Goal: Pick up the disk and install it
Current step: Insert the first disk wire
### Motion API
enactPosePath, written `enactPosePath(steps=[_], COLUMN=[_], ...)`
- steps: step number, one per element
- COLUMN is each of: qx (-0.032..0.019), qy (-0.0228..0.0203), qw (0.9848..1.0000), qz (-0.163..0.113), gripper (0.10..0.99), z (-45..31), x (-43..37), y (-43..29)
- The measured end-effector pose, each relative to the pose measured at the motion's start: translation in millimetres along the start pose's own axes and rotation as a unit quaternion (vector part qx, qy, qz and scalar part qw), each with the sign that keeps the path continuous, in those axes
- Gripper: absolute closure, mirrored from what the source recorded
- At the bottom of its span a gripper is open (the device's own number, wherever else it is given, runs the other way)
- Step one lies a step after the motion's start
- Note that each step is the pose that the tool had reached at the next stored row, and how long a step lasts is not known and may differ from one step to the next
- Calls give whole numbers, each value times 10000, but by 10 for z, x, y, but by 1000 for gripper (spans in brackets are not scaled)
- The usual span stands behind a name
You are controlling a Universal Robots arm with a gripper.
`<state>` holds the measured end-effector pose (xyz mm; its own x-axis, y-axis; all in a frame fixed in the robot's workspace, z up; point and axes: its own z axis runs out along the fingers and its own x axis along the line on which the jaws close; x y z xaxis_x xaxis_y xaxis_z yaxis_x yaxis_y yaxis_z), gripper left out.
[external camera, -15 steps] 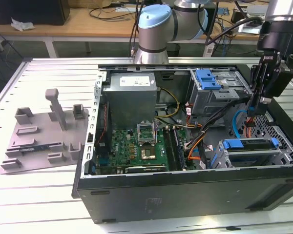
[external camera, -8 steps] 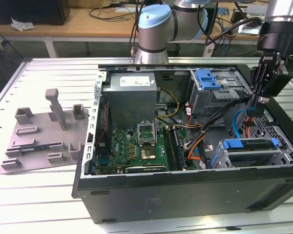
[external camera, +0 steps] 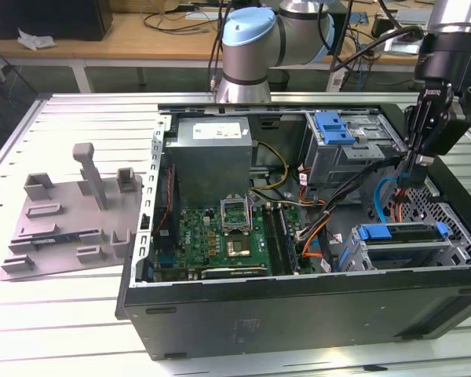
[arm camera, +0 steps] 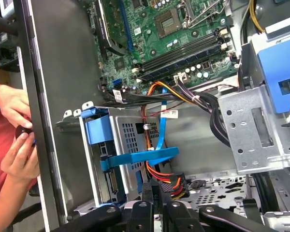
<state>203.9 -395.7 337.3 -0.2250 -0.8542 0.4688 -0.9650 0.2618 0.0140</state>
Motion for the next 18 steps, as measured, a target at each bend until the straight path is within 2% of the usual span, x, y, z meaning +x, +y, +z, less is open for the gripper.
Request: enactPosePath(steps=[4,6,9,10,11,15,18], qx=[5,3,-5,-9,-13,-14,10], qy=[-17,-46,-95,-145,-218,-293,-383], qw=[10000,10000,10000,9999,9998,9996,9993], qz=[3,1,-4,-7,-10,-12,-1], gripper=[918,918,918,918,918,918,918], z=[24,68,102,115,126,114,87], x=[82,170,245,282,326,394,473], y=[34,40,31,26,21,21,32])
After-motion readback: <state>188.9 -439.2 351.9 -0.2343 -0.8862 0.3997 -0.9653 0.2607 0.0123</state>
